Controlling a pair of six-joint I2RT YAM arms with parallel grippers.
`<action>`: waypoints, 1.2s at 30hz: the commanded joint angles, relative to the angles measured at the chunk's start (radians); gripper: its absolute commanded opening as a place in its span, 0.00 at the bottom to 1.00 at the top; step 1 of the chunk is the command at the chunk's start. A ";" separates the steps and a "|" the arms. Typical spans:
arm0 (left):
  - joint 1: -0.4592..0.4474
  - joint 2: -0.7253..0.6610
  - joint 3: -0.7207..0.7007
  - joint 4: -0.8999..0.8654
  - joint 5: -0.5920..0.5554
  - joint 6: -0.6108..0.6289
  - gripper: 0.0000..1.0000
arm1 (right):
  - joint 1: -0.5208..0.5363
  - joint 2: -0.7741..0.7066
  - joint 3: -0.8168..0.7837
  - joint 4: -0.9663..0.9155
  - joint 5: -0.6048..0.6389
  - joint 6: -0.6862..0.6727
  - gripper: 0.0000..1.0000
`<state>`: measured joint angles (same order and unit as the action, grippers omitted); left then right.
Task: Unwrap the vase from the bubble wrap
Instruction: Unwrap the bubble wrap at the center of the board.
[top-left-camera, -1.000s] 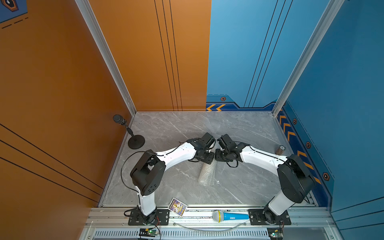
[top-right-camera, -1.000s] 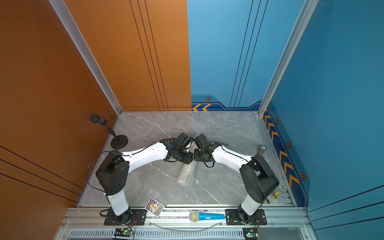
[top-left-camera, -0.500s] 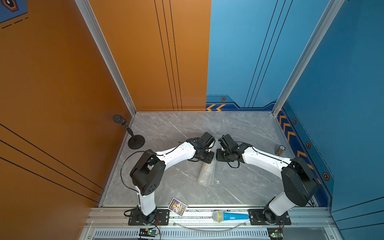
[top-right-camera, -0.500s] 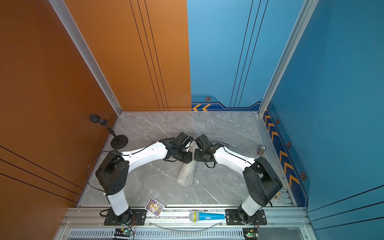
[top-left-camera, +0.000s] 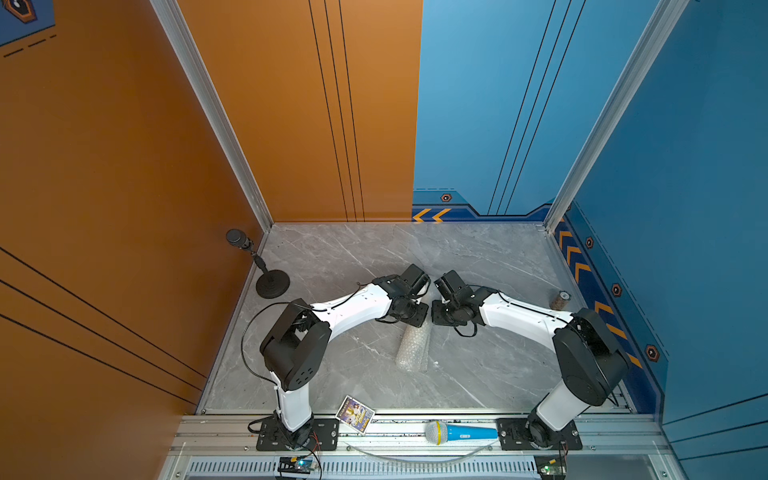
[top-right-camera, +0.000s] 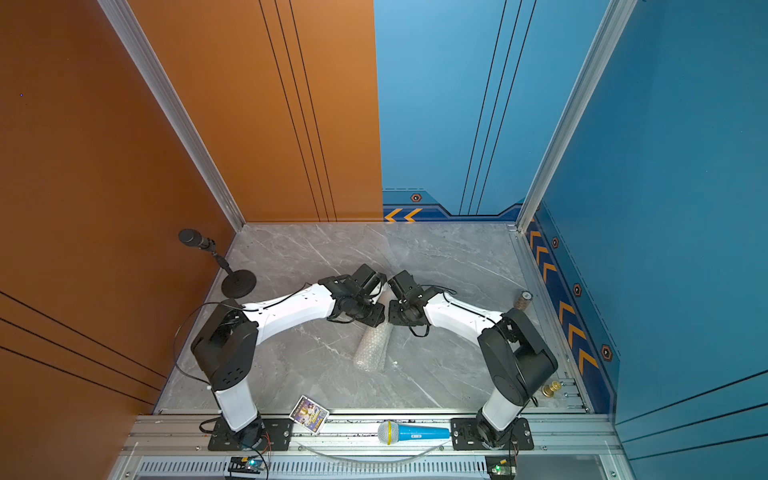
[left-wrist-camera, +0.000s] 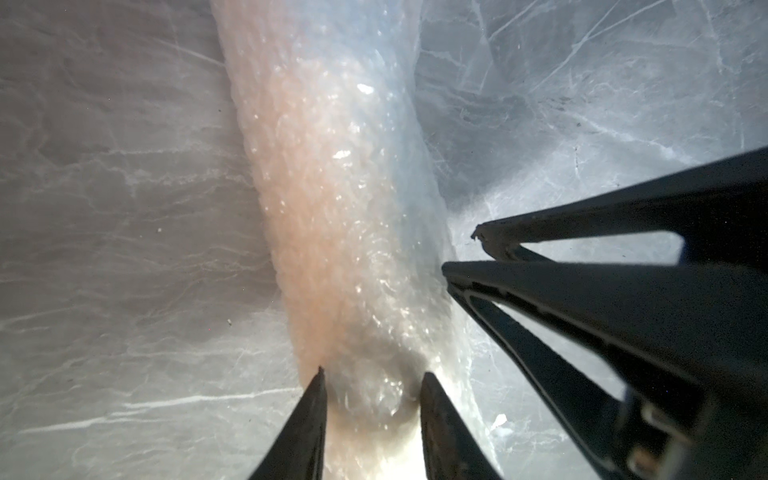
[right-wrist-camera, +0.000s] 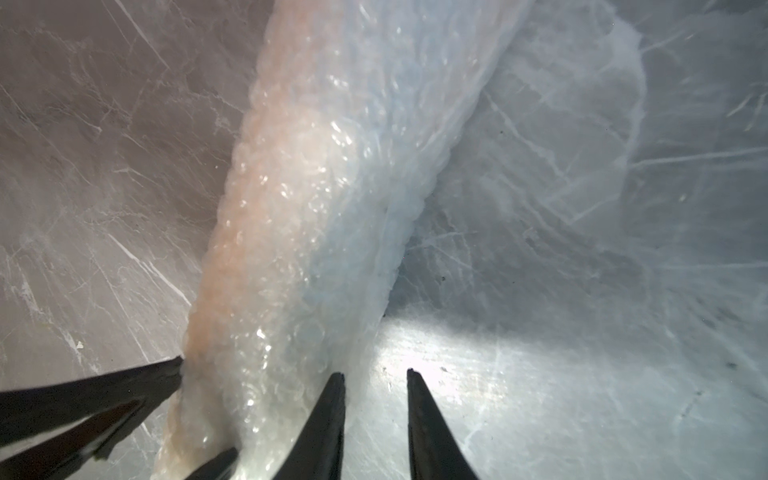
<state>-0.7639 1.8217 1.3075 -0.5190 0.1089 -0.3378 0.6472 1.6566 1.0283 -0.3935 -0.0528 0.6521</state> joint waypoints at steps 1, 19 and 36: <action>0.013 0.019 -0.005 -0.004 0.002 0.007 0.38 | 0.007 0.009 0.022 0.002 -0.009 0.005 0.28; 0.036 0.006 -0.009 -0.003 0.011 0.014 0.37 | 0.019 0.072 0.069 -0.077 -0.002 -0.014 0.16; 0.104 0.005 -0.065 0.019 0.016 0.017 0.37 | -0.009 0.024 0.031 -0.084 0.009 -0.029 0.00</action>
<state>-0.6933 1.8198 1.2823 -0.4706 0.1730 -0.3374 0.6514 1.7157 1.0786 -0.4267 -0.0551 0.6430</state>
